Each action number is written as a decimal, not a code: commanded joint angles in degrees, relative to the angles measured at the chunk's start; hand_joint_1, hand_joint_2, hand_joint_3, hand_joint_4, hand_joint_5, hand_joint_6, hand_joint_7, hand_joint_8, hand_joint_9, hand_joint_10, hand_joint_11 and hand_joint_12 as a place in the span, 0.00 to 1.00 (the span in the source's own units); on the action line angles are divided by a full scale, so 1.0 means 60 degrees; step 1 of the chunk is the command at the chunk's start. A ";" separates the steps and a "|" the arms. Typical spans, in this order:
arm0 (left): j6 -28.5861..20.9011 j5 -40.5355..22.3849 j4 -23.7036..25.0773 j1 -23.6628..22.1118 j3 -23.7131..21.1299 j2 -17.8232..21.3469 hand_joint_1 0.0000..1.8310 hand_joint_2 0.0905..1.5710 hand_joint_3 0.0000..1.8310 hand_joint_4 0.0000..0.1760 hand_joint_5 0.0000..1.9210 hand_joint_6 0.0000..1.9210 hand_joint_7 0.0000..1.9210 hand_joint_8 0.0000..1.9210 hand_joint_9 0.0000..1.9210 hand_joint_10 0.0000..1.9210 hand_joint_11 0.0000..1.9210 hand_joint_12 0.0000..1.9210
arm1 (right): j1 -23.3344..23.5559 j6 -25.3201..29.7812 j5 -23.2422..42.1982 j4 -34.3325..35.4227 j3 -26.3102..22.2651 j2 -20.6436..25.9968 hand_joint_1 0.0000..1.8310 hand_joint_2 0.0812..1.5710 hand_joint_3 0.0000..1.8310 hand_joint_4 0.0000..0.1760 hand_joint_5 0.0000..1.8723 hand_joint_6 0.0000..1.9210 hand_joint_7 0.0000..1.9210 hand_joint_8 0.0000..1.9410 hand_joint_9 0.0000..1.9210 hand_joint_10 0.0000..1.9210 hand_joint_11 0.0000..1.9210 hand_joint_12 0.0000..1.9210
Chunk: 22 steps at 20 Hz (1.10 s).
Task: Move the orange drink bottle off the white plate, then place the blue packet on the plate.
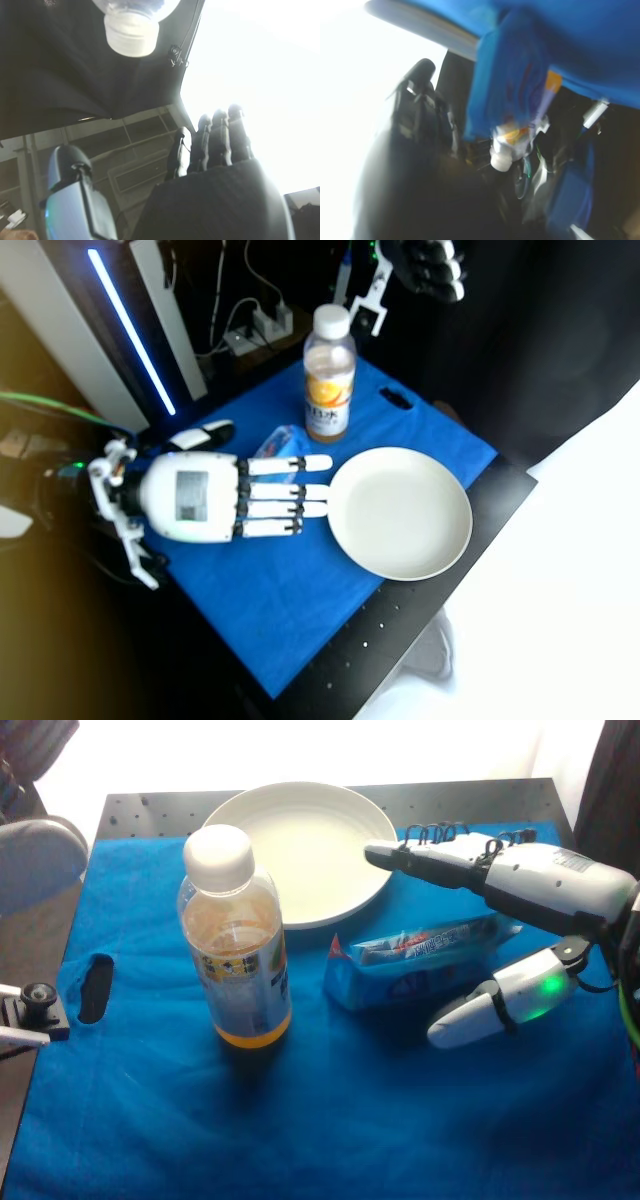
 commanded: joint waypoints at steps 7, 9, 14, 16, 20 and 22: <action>0.0070 -0.1254 -0.0403 -0.0092 0.0081 0.0034 0.33 0.48 0.00 1.00 0.00 0.00 0.00 0.00 0.00 0.00 0.00 0.00 | 0.0026 0.0142 0.0554 0.0445 0.0326 -0.0286 0.48 0.40 0.00 0.00 0.25 0.00 0.30 0.00 0.30 0.01 0.15 0.42; 0.0073 -0.1253 -0.0409 -0.0092 0.0088 0.0004 0.31 0.46 0.00 1.00 0.00 0.00 0.00 0.00 0.00 0.00 0.00 0.00 | 0.0025 0.0165 0.0485 0.0513 0.0465 -0.0439 0.49 0.40 0.00 0.00 0.27 0.00 0.31 0.00 0.32 0.00 0.21 0.35; 0.0073 -0.1275 -0.0409 -0.0092 0.0092 -0.0040 0.35 0.45 0.00 1.00 0.00 0.00 0.00 0.00 0.00 0.00 0.00 0.00 | 0.0025 0.0239 0.0293 0.0563 0.0743 -0.0637 0.61 0.46 0.00 0.00 0.42 0.01 0.46 0.01 0.47 0.02 0.30 0.45; 0.0072 -0.1275 -0.0409 -0.0093 0.0091 -0.0049 0.34 0.45 0.00 1.00 0.00 0.00 0.00 0.00 0.00 0.00 0.00 0.00 | 0.0026 0.0239 0.0287 0.0595 0.0798 -0.0644 0.70 0.59 0.00 0.00 0.60 0.21 0.66 0.21 0.62 0.09 0.42 0.56; 0.0072 -0.1234 -0.0409 -0.0091 0.0086 -0.0083 0.33 0.46 0.00 0.97 0.00 0.00 0.00 0.00 0.00 0.00 0.00 0.00 | 0.0027 0.0239 0.0290 0.0699 0.0860 -0.0641 0.70 0.62 0.00 0.00 0.69 0.17 0.64 0.35 0.59 0.46 0.49 0.74; 0.0071 -0.1218 -0.0408 -0.0088 0.0090 -0.0095 0.33 0.47 0.00 0.99 0.00 0.00 0.00 0.00 0.00 0.00 0.00 0.00 | 0.0027 0.0239 0.0316 0.0695 0.0850 -0.0641 0.70 0.62 0.00 0.00 0.69 0.15 0.66 0.33 0.59 0.53 0.51 0.77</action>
